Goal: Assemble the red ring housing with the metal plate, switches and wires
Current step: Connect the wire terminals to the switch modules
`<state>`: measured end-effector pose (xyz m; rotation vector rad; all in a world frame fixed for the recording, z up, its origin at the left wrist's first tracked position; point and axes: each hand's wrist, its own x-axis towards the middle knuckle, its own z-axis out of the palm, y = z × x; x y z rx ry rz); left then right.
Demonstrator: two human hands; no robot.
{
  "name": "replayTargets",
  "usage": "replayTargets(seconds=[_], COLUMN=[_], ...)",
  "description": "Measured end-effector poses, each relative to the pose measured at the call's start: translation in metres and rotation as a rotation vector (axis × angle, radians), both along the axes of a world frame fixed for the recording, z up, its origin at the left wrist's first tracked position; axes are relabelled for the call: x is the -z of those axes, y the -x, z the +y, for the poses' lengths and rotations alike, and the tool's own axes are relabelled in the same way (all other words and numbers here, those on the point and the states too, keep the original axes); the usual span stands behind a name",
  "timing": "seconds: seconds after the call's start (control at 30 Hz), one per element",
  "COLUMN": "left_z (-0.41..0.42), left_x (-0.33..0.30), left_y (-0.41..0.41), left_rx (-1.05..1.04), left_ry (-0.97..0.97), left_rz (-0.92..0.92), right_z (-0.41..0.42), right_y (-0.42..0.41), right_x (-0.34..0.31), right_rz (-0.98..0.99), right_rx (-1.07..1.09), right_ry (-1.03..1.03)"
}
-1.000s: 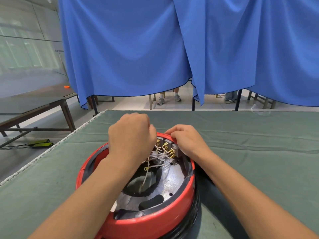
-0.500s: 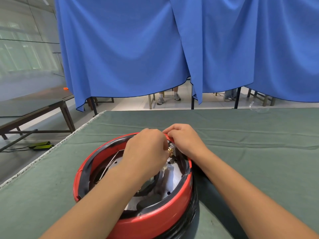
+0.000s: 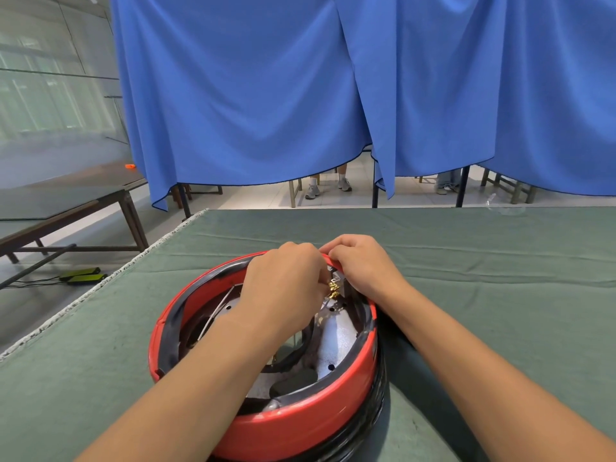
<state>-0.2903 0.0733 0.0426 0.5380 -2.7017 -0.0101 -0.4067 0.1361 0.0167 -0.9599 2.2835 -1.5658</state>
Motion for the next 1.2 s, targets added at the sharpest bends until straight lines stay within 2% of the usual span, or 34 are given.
replayTargets(seconds=[0.33,1.2], left_z=[-0.0052,0.0023], left_x=[-0.0034,-0.0059], left_y=[-0.0032,-0.0004], left_rx=[0.004,-0.036], left_ry=[-0.139,-0.141], left_rz=[0.014,0.035], right_z=[-0.0005,0.0013], right_y=[-0.0004,-0.0030], right_x=[-0.0001,-0.0018], right_rz=[0.013,0.026], right_rx=[0.001,0.003], right_ry=[-0.004,-0.013])
